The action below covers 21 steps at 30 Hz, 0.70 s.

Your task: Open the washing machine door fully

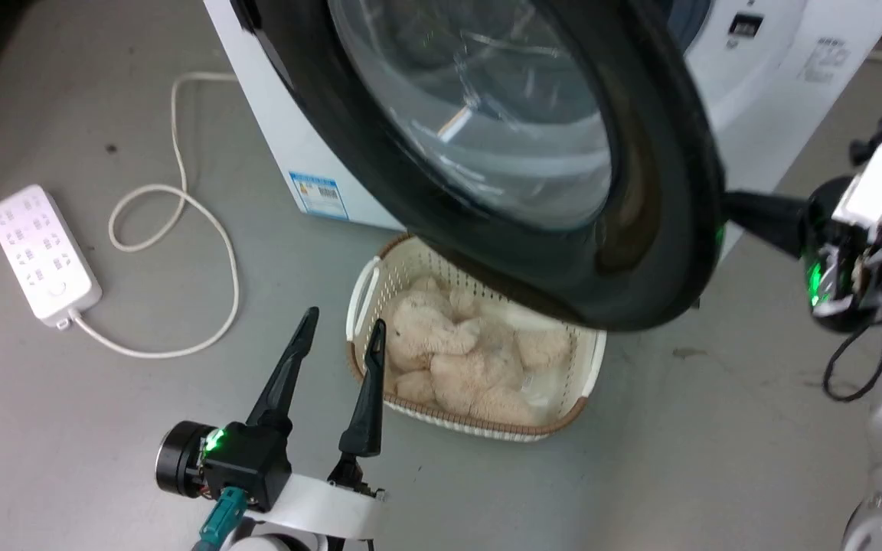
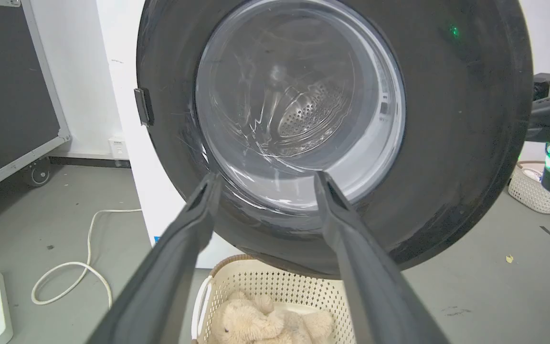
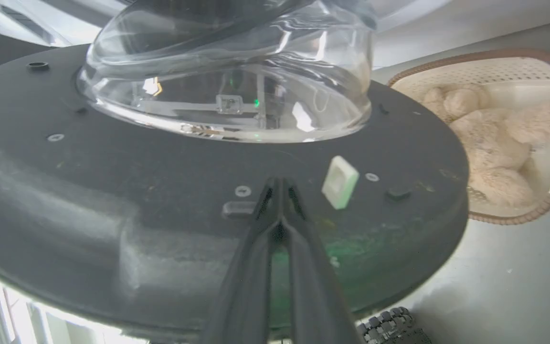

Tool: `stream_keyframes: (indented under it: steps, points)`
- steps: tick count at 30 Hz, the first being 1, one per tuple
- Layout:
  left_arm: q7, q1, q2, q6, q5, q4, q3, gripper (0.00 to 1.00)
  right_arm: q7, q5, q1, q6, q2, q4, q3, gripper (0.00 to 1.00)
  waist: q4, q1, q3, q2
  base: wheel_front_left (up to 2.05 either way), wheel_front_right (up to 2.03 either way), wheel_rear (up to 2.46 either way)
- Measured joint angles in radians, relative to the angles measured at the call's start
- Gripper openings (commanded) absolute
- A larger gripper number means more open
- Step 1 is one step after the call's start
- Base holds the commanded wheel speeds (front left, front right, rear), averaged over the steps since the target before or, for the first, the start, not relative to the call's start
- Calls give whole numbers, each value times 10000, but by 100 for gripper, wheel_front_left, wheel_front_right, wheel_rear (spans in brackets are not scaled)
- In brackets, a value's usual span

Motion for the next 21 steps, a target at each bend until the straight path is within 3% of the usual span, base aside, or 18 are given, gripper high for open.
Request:
stream_keyframes:
  steps: [6, 12, 21]
  points:
    - [0, 328, -4, -257, -27, 314, -25, 100, 127, 2236, 1157, 0, -58, 23, 2247, 0, -21, 0, -632, -1, 0, 0, 0]
    - [0, 645, -6, -336, -35, 499, -40, 100, -451, 4251, 2373, 0, -12, -491, 4767, 0, 13, -1, -1036, 0, 0, 0, 0]
    - [0, 821, -8, -416, -67, 677, -2, 100, -1743, 6217, 3533, 0, 13, -1177, 7595, 0, 184, 1, -1268, 0, 0, 0, 0]
